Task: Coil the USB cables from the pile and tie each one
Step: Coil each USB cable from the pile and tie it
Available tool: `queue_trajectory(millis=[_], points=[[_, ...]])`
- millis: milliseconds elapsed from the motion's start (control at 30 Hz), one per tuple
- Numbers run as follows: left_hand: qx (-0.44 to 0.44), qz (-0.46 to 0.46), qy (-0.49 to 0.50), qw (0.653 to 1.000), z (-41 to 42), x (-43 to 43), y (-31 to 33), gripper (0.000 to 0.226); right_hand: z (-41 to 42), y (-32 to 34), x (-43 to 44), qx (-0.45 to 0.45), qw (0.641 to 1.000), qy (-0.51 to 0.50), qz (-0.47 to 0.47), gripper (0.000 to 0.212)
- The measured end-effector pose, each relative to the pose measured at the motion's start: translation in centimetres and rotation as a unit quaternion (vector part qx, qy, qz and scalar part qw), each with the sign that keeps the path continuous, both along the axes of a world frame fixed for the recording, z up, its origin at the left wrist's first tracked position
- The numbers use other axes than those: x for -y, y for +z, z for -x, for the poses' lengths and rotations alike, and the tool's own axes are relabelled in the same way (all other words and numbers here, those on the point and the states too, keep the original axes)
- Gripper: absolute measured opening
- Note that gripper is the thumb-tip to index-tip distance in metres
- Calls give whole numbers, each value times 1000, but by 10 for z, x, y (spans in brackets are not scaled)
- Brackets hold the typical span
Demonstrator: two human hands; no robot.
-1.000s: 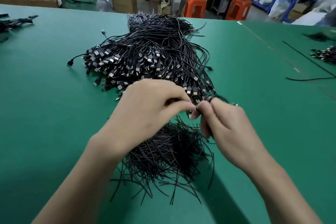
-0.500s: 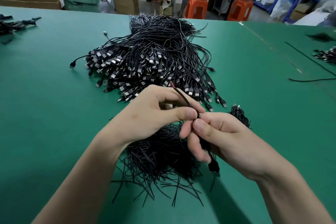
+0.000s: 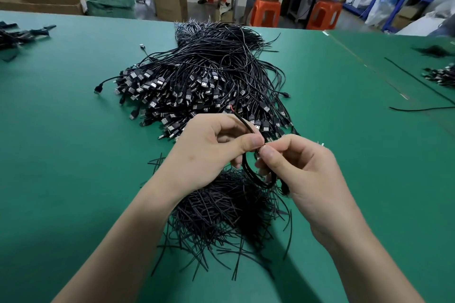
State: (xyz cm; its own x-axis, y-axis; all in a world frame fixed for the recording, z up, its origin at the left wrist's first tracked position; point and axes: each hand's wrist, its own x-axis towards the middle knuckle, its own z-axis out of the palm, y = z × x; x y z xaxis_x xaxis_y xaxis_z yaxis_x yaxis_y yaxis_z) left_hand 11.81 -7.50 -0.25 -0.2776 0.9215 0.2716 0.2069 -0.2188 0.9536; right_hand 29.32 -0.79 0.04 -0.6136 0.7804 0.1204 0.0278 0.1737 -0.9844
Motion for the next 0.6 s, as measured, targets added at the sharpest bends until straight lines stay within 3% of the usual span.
queue_trajectory(millis=[133,233,300,367,433,500,600], points=[[-21,-6,16,1000,-1,-1,-1,7,1,-3,3,52,995,-46,-70,8],[-52,-12,72,996,0,0,-1,4,-3,-4,8,90,964,-168,-186,15],[-69,-31,132,988,-1,0,-2,6,-9,-5,15,73,946,-231,-214,30],[-85,-67,184,977,-7,1,-1,9,-9,-7,24,64,972,-191,-122,51],[-133,-119,205,962,-17,1,1,7,-1,-8,30,50,992,-77,83,74],[-202,-176,195,944,-29,2,2,1,9,-2,30,-26,959,28,281,90],[-276,-241,147,919,-39,2,-2,9,14,12,21,-197,878,102,423,87]])
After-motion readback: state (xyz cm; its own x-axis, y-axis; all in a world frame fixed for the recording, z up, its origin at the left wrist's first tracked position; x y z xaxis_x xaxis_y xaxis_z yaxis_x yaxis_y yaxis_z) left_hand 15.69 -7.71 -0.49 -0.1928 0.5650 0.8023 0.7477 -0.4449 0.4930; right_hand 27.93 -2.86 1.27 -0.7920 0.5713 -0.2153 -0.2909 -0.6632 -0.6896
